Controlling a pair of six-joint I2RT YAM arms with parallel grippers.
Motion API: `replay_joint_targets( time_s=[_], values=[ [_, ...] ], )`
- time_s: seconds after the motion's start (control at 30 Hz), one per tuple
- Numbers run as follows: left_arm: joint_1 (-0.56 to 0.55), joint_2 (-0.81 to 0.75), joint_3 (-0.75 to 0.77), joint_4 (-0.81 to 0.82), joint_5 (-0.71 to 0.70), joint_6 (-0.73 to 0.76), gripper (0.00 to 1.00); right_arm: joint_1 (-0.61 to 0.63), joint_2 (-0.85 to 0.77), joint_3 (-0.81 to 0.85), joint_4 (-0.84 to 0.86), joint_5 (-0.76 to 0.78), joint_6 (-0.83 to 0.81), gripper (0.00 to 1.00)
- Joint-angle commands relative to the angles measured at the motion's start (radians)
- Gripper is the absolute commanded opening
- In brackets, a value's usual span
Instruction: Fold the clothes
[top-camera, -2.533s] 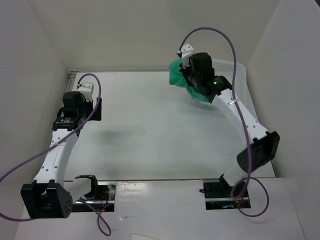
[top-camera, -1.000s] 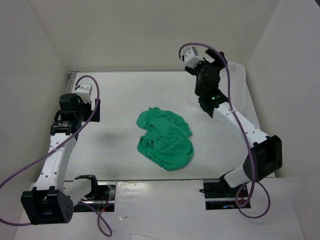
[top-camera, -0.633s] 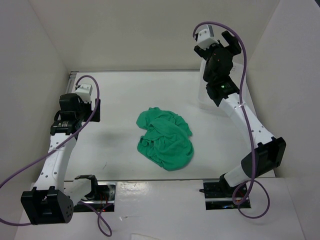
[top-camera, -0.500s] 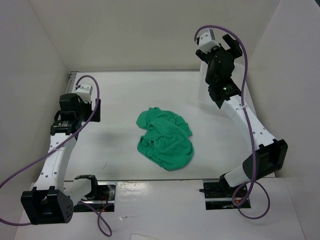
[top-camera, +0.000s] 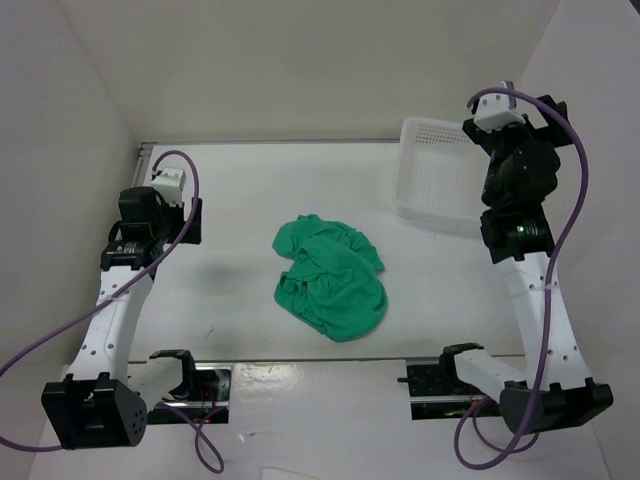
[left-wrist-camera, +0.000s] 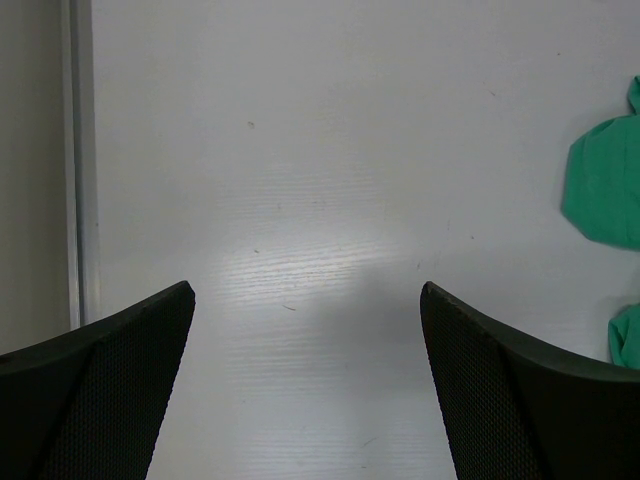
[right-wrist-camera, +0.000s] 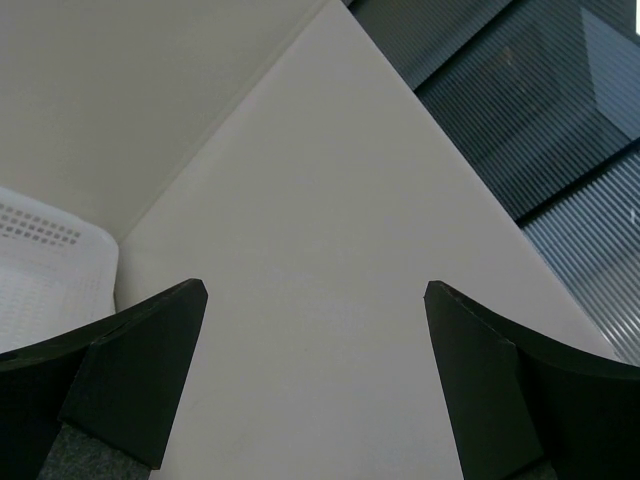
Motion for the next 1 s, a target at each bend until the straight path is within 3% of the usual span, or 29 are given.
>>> replay_joint_targets(
  time_s=[0.0,0.2,0.33,0.4,0.53,0.6,0.7,0.8,0.97],
  values=[
    [0.004,-0.017,-0.004,0.019,0.028,0.007,0.99,-0.025,-0.038,-0.046,-0.033,-0.037,-0.017,0.98],
    [0.004,-0.017,-0.004,-0.015,0.126,0.045,0.99,-0.051,-0.097,-0.107,-0.076,-0.028,0.036,0.98],
    [0.004,0.029,0.027,-0.065,0.263,0.09,0.99,0.081,-0.197,-0.109,-0.242,-0.055,0.229,0.98],
    [0.004,0.048,0.038,-0.081,0.312,0.116,0.99,0.081,-0.237,-0.084,-0.395,-0.225,0.371,0.98],
    [-0.058,0.115,0.059,-0.141,0.323,0.151,0.97,0.081,-0.246,-0.158,-0.579,-0.561,0.378,0.98],
    [-0.121,0.144,0.068,-0.151,0.286,0.16,0.92,0.081,-0.201,-0.225,-0.609,-0.667,0.368,0.98],
    [-0.158,0.154,0.068,-0.151,0.249,0.161,0.93,0.119,-0.063,-0.267,-0.645,-0.726,0.351,0.98],
    [-0.158,0.129,0.068,-0.161,0.225,0.141,0.97,0.185,0.138,-0.267,-0.641,-0.682,0.372,0.98],
    [-0.158,0.013,0.033,-0.136,0.215,0.131,1.0,0.185,0.367,-0.209,-0.563,-0.642,0.406,0.96]
  ],
)
